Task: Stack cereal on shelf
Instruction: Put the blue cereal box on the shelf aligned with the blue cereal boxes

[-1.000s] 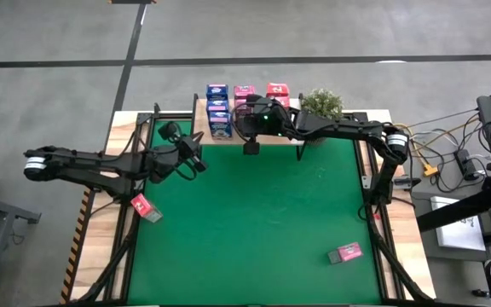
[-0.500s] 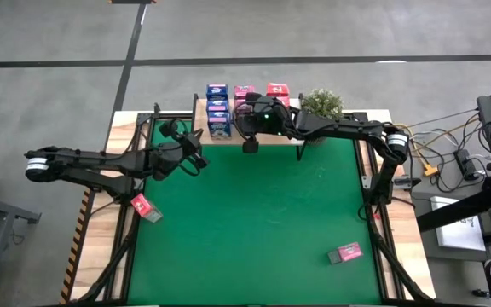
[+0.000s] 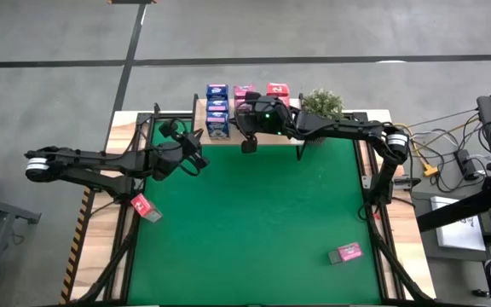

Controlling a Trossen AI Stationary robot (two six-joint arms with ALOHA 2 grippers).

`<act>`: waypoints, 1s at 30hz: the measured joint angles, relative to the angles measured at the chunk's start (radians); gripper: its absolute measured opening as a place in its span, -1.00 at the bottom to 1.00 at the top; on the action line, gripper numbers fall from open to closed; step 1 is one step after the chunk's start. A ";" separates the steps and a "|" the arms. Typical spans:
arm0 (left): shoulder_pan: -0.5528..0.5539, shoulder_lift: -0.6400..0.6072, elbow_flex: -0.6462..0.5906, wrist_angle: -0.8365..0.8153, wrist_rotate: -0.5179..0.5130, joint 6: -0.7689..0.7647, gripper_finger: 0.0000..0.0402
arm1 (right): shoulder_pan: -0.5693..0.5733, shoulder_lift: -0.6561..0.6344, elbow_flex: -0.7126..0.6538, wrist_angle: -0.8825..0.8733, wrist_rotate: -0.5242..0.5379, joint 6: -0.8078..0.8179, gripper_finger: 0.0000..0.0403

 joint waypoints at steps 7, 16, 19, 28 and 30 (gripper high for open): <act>0.000 0.000 0.000 0.000 0.000 -0.001 -1.00 | -0.005 0.000 -0.003 0.003 0.000 0.000 -0.96; 0.000 0.000 0.000 0.000 0.000 -0.008 -1.00 | -0.009 0.000 -0.005 0.015 0.000 0.000 -0.96; 0.000 0.000 0.000 0.000 0.000 -0.008 -1.00 | -0.011 0.000 -0.005 0.019 0.000 -0.008 -0.96; 0.000 0.000 0.000 0.000 0.010 -0.019 -1.00 | -0.022 0.000 -0.005 0.027 -0.001 -0.018 -0.96; 0.000 0.000 0.000 0.000 0.028 -0.023 -1.00 | -0.025 0.000 -0.005 0.027 -0.001 -0.019 -0.96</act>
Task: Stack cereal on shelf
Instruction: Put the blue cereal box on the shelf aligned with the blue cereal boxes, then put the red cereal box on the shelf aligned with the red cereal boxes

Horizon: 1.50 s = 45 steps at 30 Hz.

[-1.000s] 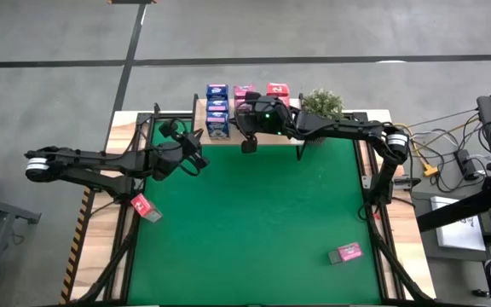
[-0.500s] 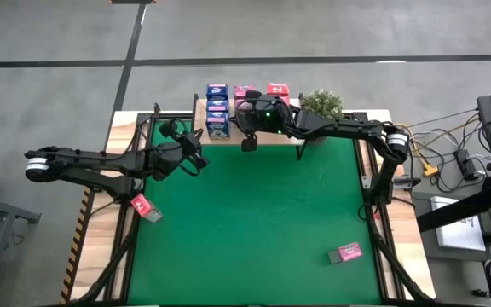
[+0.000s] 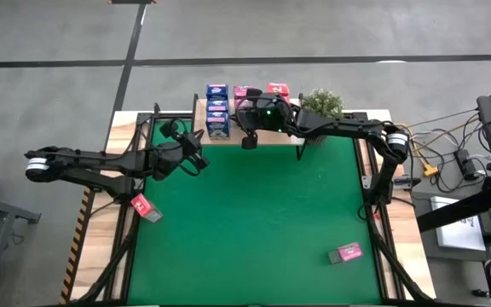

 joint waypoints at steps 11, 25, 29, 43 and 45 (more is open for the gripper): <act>-0.003 0.000 0.000 -0.001 0.008 -0.010 -1.00 | -0.002 0.000 0.000 0.025 -0.027 -0.004 -0.96; -0.235 -0.002 0.215 -0.417 0.011 -0.356 -1.00 | 0.051 -0.118 0.004 -0.232 -0.017 0.106 -0.96; -0.257 0.045 0.421 -0.824 0.179 -0.674 -1.00 | 0.109 -0.162 -0.020 -0.323 -0.019 0.139 -0.96; -0.321 0.207 0.621 -1.385 0.951 -0.868 -1.00 | 0.305 -0.299 -0.357 -0.100 -0.018 0.163 -0.96; -0.359 0.214 0.592 -1.435 0.972 -0.820 -1.00 | 0.319 -0.316 -0.406 -0.039 -0.018 0.163 -0.96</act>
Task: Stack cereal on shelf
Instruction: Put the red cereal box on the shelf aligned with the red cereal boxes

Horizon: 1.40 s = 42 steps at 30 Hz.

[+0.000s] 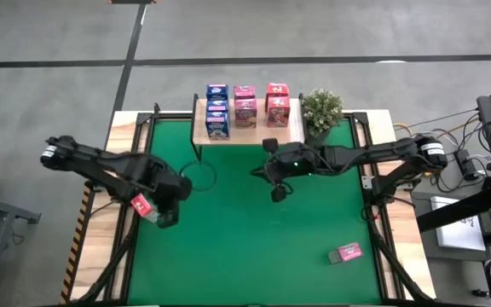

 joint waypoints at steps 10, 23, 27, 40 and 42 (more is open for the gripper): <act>-0.149 0.009 -0.108 -0.174 -0.006 0.155 -0.75 | 0.010 -0.077 -0.139 0.171 0.000 0.041 -0.96; -0.276 0.006 -0.192 -0.219 -0.100 0.159 0.26 | 0.012 -0.065 -0.140 0.203 -0.001 0.055 -0.96; -0.322 0.005 -0.193 -0.219 -0.079 0.160 0.38 | 0.012 -0.065 -0.140 0.203 -0.001 0.055 -0.96; -0.369 -0.013 -0.282 -0.224 -0.142 0.154 0.35 | 0.012 -0.065 -0.140 0.203 -0.001 0.051 -0.96; -0.369 -0.013 -0.277 -0.222 -0.144 0.154 0.33 | 0.012 -0.065 -0.140 0.203 0.000 0.051 -0.96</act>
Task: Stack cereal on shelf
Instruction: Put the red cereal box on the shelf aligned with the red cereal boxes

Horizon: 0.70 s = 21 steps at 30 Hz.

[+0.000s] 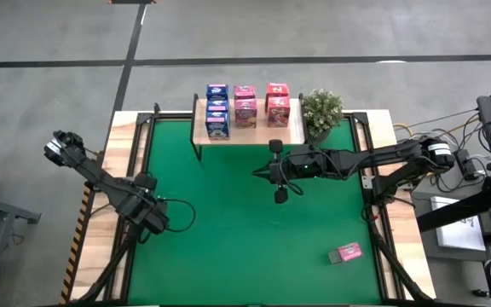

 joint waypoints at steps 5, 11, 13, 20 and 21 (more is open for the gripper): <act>0.000 -0.002 0.034 0.005 -0.028 -0.002 0.31 | 0.000 0.000 0.000 0.000 0.000 0.000 -0.96; 0.000 -0.008 0.040 0.005 -0.045 0.000 0.31 | 0.000 0.000 0.000 0.000 0.000 0.000 -0.96; 0.000 -0.010 0.040 0.004 -0.052 0.001 0.31 | 0.000 0.000 0.000 0.000 0.000 0.001 -0.96; 0.000 -0.011 0.035 0.004 -0.071 0.008 0.31 | 0.000 0.000 0.000 0.000 0.000 0.000 -0.96; 0.000 -0.012 0.032 0.004 -0.071 0.007 0.31 | 0.000 0.000 0.000 0.000 0.000 0.000 -0.96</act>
